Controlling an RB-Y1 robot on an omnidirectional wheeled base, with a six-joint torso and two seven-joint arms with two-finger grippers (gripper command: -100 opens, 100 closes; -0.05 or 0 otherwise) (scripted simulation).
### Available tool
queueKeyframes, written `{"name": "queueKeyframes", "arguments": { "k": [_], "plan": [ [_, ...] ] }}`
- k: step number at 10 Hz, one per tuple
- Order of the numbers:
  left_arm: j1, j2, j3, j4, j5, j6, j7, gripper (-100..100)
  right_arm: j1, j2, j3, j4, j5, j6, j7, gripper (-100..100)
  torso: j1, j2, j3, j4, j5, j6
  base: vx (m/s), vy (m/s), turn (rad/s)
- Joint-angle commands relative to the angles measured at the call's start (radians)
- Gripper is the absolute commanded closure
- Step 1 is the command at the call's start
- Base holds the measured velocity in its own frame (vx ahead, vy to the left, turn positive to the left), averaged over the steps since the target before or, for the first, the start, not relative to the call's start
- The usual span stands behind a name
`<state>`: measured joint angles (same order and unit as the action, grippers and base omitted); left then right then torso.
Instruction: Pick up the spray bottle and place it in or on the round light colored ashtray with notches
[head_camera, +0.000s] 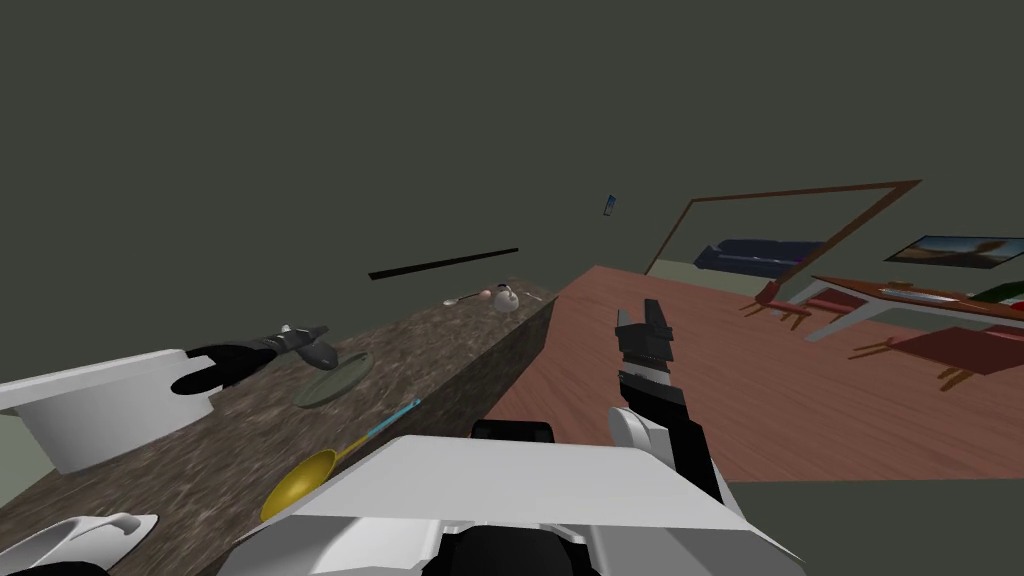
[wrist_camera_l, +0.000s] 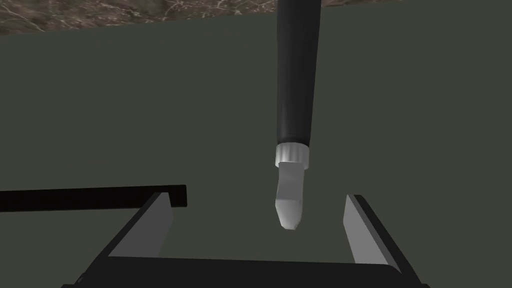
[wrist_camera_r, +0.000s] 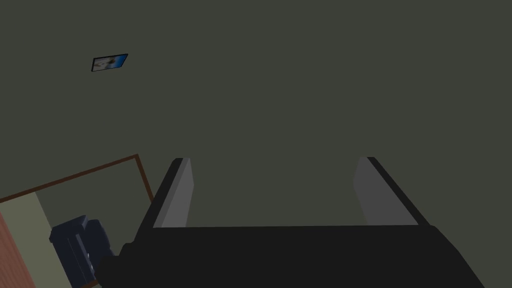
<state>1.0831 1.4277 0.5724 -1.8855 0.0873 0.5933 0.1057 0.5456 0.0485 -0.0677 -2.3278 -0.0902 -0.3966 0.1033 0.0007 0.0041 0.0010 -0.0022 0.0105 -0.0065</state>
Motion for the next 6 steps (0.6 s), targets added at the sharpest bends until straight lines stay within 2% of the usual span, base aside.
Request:
{"name": "queueKeyframes", "arguments": {
  "k": [1, 3, 6],
  "plan": [
    [0.03, 0.045, 0.036, -0.045, 0.028, 0.039, 0.011, -100, 0.0, 0.0, 0.0, 0.0, 0.0, 0.0, 0.0, 0, 0.0, 0.0, 0.0, 0.0, 0.0, 0.0, 0.01, -0.014, 0.105],
    [0.066, 0.095, 0.077, -0.089, 0.059, 0.072, 0.024, -100, 0.0, 0.0, 0.0, 0.0, 0.0, 0.0, 0.0, 0, 0.0, 0.0, 0.0, 0.0, 0.0, 0.0, 0.006, -0.008, 0.061],
    [0.067, 0.094, 0.079, -0.088, 0.061, 0.071, 0.021, -100, 0.0, 0.0, 0.0, 0.0, 0.0, 0.0, 0.0, 0, 0.0, 0.0, 0.0, 0.0, 0.0, 0.001, 0.003, -0.004, 0.016]
  ]
}}
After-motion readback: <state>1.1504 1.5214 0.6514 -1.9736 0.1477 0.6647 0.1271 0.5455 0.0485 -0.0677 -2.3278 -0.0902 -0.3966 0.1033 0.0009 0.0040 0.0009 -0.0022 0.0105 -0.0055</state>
